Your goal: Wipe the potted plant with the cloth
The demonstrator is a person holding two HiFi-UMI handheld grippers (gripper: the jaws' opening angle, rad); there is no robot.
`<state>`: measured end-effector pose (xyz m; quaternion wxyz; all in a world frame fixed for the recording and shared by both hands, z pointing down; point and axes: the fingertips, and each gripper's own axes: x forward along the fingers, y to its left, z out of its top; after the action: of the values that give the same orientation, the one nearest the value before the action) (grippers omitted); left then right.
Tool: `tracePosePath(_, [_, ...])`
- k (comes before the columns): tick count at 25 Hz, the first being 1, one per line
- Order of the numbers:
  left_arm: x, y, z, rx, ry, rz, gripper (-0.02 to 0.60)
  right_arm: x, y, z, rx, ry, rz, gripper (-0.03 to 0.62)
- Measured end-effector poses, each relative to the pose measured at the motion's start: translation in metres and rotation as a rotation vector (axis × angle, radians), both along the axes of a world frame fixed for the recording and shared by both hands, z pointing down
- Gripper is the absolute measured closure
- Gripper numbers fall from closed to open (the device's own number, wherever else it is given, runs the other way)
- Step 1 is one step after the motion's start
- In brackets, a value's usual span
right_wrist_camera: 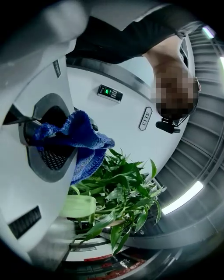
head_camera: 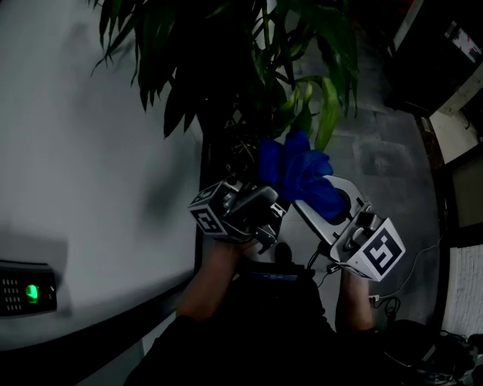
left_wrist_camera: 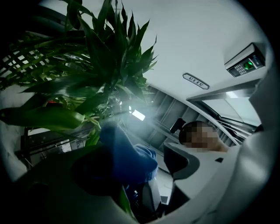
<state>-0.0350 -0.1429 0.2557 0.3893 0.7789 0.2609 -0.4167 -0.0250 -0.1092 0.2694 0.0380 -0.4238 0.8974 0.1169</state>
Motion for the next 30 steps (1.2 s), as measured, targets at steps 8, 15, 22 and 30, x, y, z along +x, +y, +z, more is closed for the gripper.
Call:
tracePosePath(8, [0.008,0.014,0.006,0.100,-0.093,-0.078,0.186,-0.016,0.013,0.034,-0.136,0.045,-0.044,0.502])
tracePosePath(15, [0.021,0.021,0.026,0.182,-0.208,-0.213,0.181,-0.011,0.023,0.062,-0.221,0.047,-0.149,0.502])
tracePosePath(22, [0.028,0.016,0.046,0.136,-0.267,-0.327,0.181,0.031,0.044,0.093,-0.314,0.030,-0.161,0.503])
tracePosePath(30, [0.021,0.015,0.059,0.082,-0.305,-0.456,0.181,0.077,0.054,0.092,-0.309,-0.059,-0.166,0.503])
